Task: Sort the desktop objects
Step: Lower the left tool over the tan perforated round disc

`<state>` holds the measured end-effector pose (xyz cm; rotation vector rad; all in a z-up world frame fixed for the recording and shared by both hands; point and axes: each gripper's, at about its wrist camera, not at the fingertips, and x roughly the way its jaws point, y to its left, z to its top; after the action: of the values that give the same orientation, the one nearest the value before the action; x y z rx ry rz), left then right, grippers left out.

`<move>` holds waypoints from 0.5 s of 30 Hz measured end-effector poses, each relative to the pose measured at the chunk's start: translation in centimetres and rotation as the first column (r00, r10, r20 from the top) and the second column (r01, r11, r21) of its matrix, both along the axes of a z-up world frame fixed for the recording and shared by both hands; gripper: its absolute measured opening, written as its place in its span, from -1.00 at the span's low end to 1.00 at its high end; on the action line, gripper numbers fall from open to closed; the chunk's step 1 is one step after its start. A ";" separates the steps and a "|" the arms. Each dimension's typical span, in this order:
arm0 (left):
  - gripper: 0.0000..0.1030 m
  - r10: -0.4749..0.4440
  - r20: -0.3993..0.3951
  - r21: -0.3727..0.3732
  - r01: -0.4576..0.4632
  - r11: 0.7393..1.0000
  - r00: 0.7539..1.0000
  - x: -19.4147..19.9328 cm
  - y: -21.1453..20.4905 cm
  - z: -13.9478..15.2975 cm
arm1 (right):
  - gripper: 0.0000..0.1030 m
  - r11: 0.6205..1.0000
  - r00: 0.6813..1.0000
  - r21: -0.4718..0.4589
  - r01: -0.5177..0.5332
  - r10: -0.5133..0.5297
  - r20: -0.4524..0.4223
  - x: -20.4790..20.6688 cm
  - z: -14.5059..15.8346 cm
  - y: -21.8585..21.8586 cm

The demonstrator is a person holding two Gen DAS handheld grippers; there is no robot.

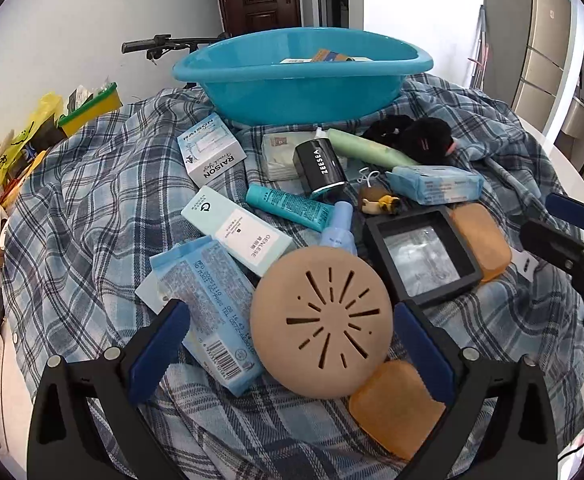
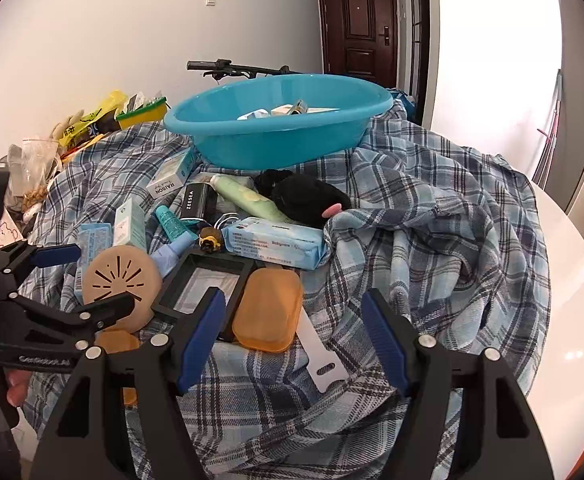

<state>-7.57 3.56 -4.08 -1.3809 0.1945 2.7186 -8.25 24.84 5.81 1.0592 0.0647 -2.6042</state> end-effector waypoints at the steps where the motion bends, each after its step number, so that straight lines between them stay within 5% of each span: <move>1: 1.00 -0.018 -0.007 -0.026 0.018 0.999 1.000 -0.3 0.3 -0.1 | 0.34 1.000 1.000 -0.003 -0.003 0.003 -0.002 0.1 0.1 0.0; 4: 0.67 -0.088 -0.011 -0.119 0.086 0.989 0.996 -0.3 1.3 -0.3 | 0.35 1.000 1.000 0.014 -0.007 0.007 -0.009 0.3 0.1 0.0; 12: -0.33 -0.115 0.046 0.074 0.112 0.991 0.992 -1.1 -1.8 1.3 | 0.36 0.999 0.999 -0.009 0.033 -0.033 0.010 -0.2 -0.4 1.2; 15: -0.34 -0.137 0.065 0.103 0.130 0.986 0.988 -0.8 -2.2 1.5 | 0.36 1.000 1.000 -0.004 0.020 -0.020 0.003 -0.1 -0.2 0.7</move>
<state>-8.41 1.37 -2.55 -1.3834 0.1404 2.5302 -8.32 25.56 5.61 1.0678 0.0480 -2.6195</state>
